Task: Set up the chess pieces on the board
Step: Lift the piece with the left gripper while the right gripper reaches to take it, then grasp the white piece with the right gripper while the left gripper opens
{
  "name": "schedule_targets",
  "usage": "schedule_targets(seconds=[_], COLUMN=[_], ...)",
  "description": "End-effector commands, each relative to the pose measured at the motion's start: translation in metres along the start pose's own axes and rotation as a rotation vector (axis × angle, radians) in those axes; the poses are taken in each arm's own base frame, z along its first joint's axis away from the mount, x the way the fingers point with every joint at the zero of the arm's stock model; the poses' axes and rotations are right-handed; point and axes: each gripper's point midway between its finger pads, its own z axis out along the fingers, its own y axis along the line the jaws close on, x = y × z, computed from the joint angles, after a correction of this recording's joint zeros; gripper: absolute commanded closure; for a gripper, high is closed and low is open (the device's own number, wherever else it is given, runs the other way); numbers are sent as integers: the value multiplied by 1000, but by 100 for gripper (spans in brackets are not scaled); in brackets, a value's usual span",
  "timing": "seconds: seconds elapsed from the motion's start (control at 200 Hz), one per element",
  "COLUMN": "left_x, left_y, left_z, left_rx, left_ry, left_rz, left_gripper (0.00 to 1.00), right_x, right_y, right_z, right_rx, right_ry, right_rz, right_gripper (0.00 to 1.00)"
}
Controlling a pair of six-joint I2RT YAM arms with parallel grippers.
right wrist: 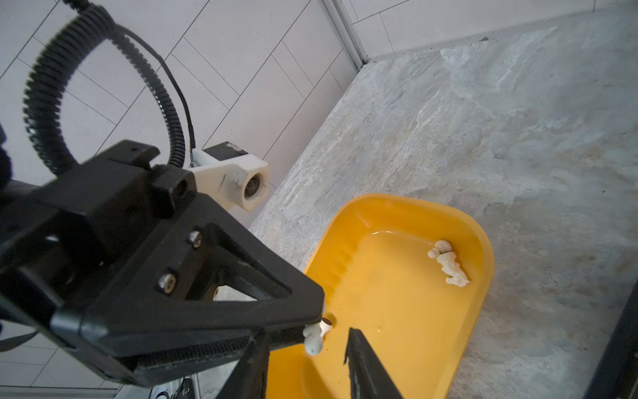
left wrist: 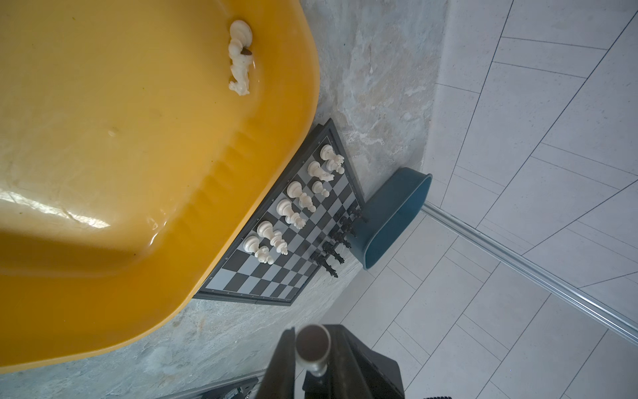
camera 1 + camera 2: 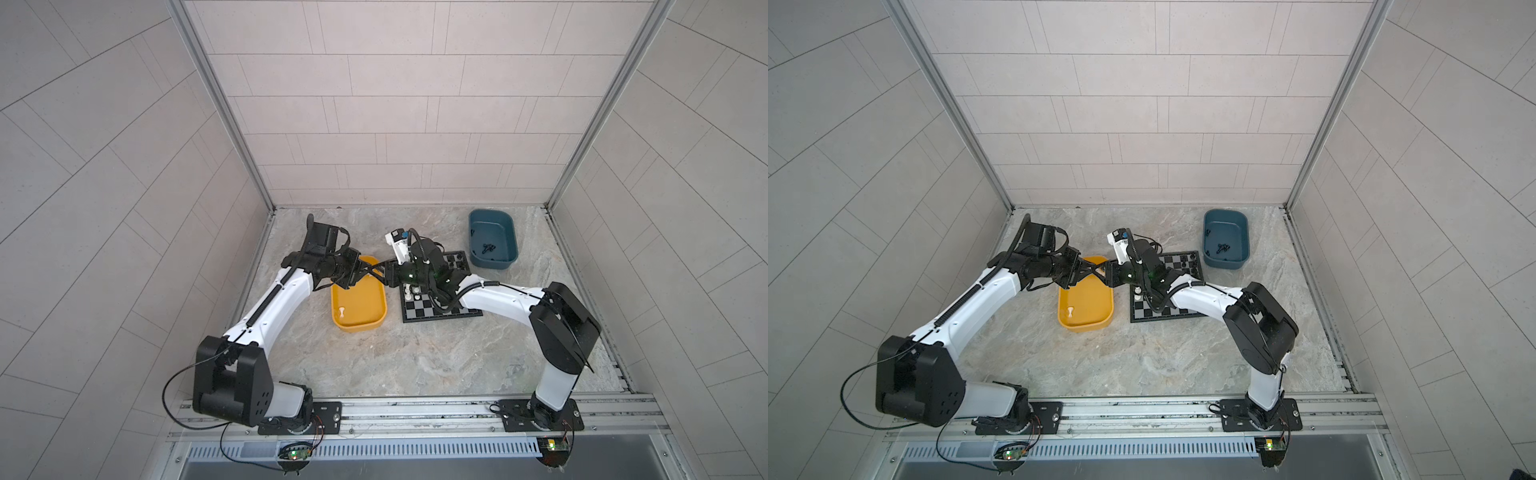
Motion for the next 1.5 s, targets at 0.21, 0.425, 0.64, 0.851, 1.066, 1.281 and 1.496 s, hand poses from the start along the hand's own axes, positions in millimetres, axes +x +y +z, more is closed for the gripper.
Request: schedule_targets(seconds=[0.21, 0.425, 0.64, 0.851, 1.066, 1.281, 1.496], left_x=[10, 12, 1, -23, -14, -10, -30], left_y=[2, 7, -12, -26, -10, 20, 56], left_z=[-10, -10, -20, -43, -47, -62, -54], left_rx=[9, -2, 18, -24, -111, -155, -291], left_ry=[19, 25, -29, -114, -23, -78, -153], left_rz=[8, 4, 107, 375, 670, 852, 879], left_gripper=[87, 86, 46, 0, 1, 1, 1], right_x=[-8, -13, -24, -15, 57, 91, 105], right_y=[6, 9, 17, 10, -36, -52, -64], right_z=[10, 9, -13, -75, -164, -211, -160], right_rx=[-37, -48, -32, 79, 464, 689, 710], right_ry=[-23, -42, -59, 23, 388, 637, 781], right_rz=[14, 3, -15, -47, -126, -219, -220], right_gripper=[75, 94, 100, 100, 100, 100, 100])
